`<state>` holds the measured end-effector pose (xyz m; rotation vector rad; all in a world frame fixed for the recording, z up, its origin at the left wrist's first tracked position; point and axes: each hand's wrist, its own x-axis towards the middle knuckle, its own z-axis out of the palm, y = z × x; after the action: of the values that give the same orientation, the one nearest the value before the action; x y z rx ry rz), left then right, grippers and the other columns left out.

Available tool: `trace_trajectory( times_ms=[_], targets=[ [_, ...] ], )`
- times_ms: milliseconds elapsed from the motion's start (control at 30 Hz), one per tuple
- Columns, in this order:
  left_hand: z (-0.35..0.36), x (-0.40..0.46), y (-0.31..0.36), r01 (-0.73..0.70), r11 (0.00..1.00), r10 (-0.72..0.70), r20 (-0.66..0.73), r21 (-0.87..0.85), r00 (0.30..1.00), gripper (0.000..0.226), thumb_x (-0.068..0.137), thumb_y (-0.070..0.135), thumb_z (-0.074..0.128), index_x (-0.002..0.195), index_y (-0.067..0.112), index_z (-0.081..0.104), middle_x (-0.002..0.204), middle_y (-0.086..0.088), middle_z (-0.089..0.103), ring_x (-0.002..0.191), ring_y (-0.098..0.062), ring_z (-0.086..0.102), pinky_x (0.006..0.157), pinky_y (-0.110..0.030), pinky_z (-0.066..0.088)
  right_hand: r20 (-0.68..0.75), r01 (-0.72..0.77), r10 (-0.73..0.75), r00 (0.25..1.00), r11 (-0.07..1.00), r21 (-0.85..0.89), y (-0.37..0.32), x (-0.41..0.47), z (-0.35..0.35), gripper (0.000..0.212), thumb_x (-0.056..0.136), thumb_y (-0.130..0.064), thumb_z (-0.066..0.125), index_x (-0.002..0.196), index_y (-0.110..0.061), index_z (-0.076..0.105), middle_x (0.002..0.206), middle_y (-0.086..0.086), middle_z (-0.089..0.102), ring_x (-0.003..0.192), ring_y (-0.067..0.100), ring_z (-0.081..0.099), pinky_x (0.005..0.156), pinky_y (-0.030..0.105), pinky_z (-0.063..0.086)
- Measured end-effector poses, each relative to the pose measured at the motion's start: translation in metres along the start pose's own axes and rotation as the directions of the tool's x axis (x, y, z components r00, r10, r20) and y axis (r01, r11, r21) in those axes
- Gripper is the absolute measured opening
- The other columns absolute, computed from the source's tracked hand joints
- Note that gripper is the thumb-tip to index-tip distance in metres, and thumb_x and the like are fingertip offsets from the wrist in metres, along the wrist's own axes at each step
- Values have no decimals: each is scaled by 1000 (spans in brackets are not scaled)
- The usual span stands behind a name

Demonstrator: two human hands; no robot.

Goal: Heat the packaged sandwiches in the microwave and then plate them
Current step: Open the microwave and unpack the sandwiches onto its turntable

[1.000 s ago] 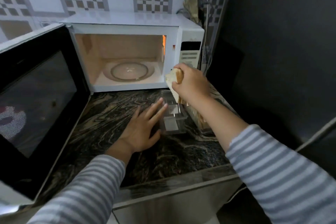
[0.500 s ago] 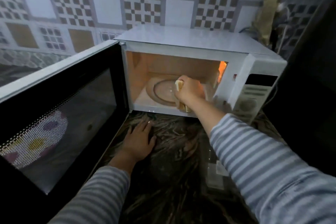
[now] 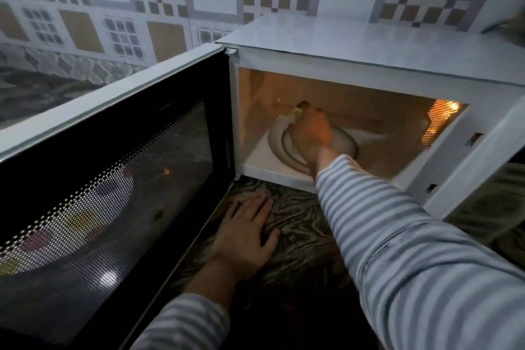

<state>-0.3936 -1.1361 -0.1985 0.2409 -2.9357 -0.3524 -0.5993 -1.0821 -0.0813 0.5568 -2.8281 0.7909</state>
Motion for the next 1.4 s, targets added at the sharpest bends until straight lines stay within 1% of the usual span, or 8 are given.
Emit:
trace_trajectory(
  times_ms=[200, 400, 533, 600, 700, 1033, 1233, 1400],
  targets=[
    [1, 1, 0, -2, 1000, 2, 16, 18, 1000, 84, 79, 66, 5, 154, 27, 14, 161, 7, 9, 147, -9, 8, 119, -31, -2, -16, -26, 26, 1000, 1000, -7, 5, 2, 5, 39, 94, -31, 55, 131, -24, 48, 131, 17, 46, 110, 36, 56, 91, 41, 46],
    [1, 1, 0, 12, 999, -14, 30, 48, 999, 86, 77, 66, 3, 153, 27, 17, 161, 7, 12, 147, -10, 11, 118, -30, -1, 133, -10, 9, 991, 1000, 9, 11, -7, -12, 89, 84, -42, 67, 153, -28, 12, 146, 20, 32, 125, 39, 45, 99, 42, 42],
    [-2, -2, 5, 15, 997, -21, 76, 72, 997, 73, 88, 60, 14, 153, 27, 15, 161, 6, 12, 147, -10, 8, 118, -33, -1, 230, 24, 1, 973, 994, -104, 11, -37, -35, 67, 81, -57, 51, 138, -22, 43, 138, 10, 50, 121, 33, 52, 99, 38, 43],
    [-7, -4, 9, 23, 997, -33, 122, 78, 992, 64, 97, 55, 20, 154, 26, 14, 162, 6, 9, 148, -10, 4, 119, -39, -1, 258, 21, 3, 966, 996, -90, 18, -66, -52, 52, 86, -51, 52, 129, -22, 55, 131, 7, 57, 119, 31, 54, 98, 35, 42],
    [-17, -11, 22, 47, 999, -50, 156, 24, 987, 56, 101, 47, 24, 152, 25, 20, 162, 7, 9, 148, -11, 1, 118, -50, 2, 241, 24, 4, 970, 994, -111, 37, -114, -79, 42, 91, -32, 60, 132, -21, 53, 133, 8, 56, 119, 30, 54, 92, 32, 44],
    [-62, -41, 134, -171, 935, 167, -39, -311, 985, 47, 103, 42, 27, 142, 23, 43, 158, 2, 26, 148, -16, 8, 117, -52, 10, 18, -83, 83, 996, 996, -19, 105, -260, -177, 32, 93, -26, 58, 125, -21, 60, 127, 3, 60, 115, 20, 56, 87, 27, 41],
    [-64, -74, 202, -299, 912, 285, -90, -280, 954, 45, 103, 40, 29, 142, 22, 42, 158, 3, 26, 148, -14, 10, 119, -45, 8, 96, -131, 141, 985, 986, -101, 158, -327, -202, 29, 95, -19, 56, 123, -18, 63, 124, 4, 62, 113, 19, 57, 95, 30, 46],
    [-48, -116, 253, -429, 818, 353, -254, -384, 900, 43, 97, 25, 47, 138, 13, 48, 149, -5, 40, 135, -24, 39, 110, -40, 35, 150, -49, 81, 985, 977, -206, 200, -367, -201, 27, 94, -19, 55, 120, -13, 64, 120, 5, 58, 115, 23, 53, 86, 23, 37]
  ],
)
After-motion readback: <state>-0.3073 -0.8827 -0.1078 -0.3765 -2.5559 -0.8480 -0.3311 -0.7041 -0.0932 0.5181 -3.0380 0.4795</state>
